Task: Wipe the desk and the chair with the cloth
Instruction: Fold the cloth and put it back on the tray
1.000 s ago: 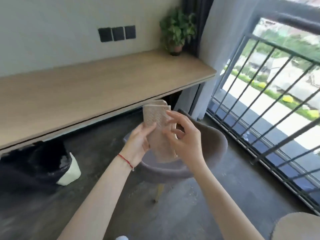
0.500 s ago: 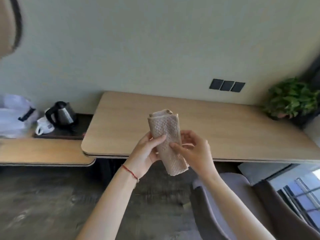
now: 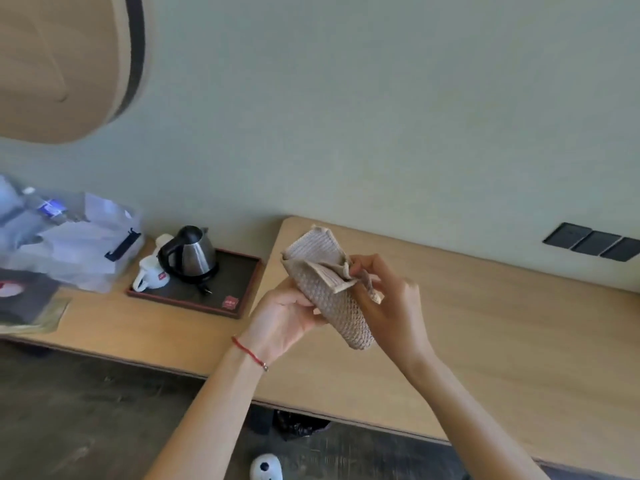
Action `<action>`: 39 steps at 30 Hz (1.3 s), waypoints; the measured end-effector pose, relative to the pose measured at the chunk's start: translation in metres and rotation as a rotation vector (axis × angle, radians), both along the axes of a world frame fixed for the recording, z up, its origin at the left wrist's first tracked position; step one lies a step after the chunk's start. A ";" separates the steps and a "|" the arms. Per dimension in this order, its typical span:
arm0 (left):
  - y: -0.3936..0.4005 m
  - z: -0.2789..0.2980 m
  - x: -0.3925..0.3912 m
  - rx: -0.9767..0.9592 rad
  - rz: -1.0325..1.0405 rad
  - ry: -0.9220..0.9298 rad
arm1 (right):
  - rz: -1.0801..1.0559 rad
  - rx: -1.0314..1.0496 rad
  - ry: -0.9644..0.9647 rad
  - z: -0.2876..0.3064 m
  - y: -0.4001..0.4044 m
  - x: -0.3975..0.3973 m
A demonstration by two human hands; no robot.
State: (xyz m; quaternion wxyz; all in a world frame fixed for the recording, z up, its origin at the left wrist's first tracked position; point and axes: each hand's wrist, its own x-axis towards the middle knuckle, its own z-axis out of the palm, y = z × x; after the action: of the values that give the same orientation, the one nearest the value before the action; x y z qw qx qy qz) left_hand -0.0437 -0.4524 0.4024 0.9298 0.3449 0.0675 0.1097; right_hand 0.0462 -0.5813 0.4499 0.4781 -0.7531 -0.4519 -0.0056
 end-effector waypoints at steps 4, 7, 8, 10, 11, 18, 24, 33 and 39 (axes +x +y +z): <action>0.072 0.003 0.021 0.194 -0.065 -0.027 | 0.106 0.012 -0.084 -0.004 0.073 0.030; 0.121 0.005 0.032 0.307 -0.029 -0.020 | 0.119 0.036 -0.084 -0.004 0.121 0.048; 0.137 0.003 0.034 0.327 -0.003 0.004 | 0.136 0.039 -0.044 -0.003 0.135 0.053; 0.169 -0.004 0.037 0.356 0.041 0.064 | 0.205 0.056 0.148 -0.002 0.161 0.062; 0.185 -0.009 0.037 0.346 0.055 0.094 | 0.227 0.081 0.261 -0.004 0.174 0.066; 0.294 -0.032 0.050 0.426 0.086 0.361 | 0.064 0.234 0.655 -0.047 0.259 0.068; 0.364 -0.055 0.058 0.646 0.126 0.532 | -0.145 0.236 0.933 -0.083 0.314 0.045; 0.410 -0.063 0.074 1.429 0.197 0.397 | -0.390 0.339 1.100 -0.157 0.366 0.032; 0.424 -0.047 0.086 1.575 -0.170 0.388 | -0.351 0.333 1.183 -0.191 0.392 0.030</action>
State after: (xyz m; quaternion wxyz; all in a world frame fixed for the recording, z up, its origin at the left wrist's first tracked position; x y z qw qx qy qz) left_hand 0.0423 -0.0279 0.3558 0.3917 0.9142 0.1039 -0.0076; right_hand 0.0764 -0.1894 0.2588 0.7493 -0.6074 0.0254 0.2628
